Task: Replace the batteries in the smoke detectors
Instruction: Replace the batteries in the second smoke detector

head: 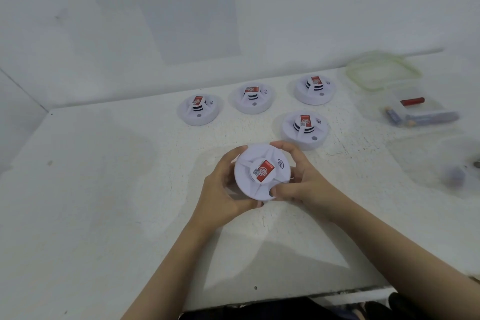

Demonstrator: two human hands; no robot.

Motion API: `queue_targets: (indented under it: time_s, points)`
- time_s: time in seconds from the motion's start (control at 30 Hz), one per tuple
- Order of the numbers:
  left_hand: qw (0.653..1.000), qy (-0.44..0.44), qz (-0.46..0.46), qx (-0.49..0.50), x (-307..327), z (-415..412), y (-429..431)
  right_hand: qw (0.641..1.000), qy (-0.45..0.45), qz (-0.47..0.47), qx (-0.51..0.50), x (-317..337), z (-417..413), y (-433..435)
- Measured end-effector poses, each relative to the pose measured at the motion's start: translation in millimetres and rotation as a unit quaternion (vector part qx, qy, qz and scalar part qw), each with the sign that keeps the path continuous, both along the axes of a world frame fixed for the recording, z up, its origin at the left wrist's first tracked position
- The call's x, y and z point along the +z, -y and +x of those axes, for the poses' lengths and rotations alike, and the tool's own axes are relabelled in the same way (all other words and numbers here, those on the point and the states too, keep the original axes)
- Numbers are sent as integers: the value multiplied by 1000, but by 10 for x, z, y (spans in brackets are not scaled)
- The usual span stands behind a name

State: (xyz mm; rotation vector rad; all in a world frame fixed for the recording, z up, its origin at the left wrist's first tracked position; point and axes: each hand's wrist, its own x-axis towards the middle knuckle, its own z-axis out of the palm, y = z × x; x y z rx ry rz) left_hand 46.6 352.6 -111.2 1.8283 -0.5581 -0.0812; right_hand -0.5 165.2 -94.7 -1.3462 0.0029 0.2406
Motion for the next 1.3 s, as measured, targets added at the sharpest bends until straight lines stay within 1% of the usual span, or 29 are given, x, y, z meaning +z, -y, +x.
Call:
queue_targets:
  time_s: [0.23, 0.53, 0.93, 1.3]
  points:
    - [1000, -10, -6, -5, -12, 11, -9, 1000, 4, -15, -2, -5, 4, -1]
    - [1000, -8, -6, -12, -22, 29, 2, 1000, -3, -3, 2, 5, -5, 3]
    - [1000, -9, -6, -17, -34, 37, 3, 1000, 2, -17, 2, 7, -9, 0]
    - [999, -25, -12, -20, -17, 26, -14, 1000, 3, -12, 5, 2, -8, 3]
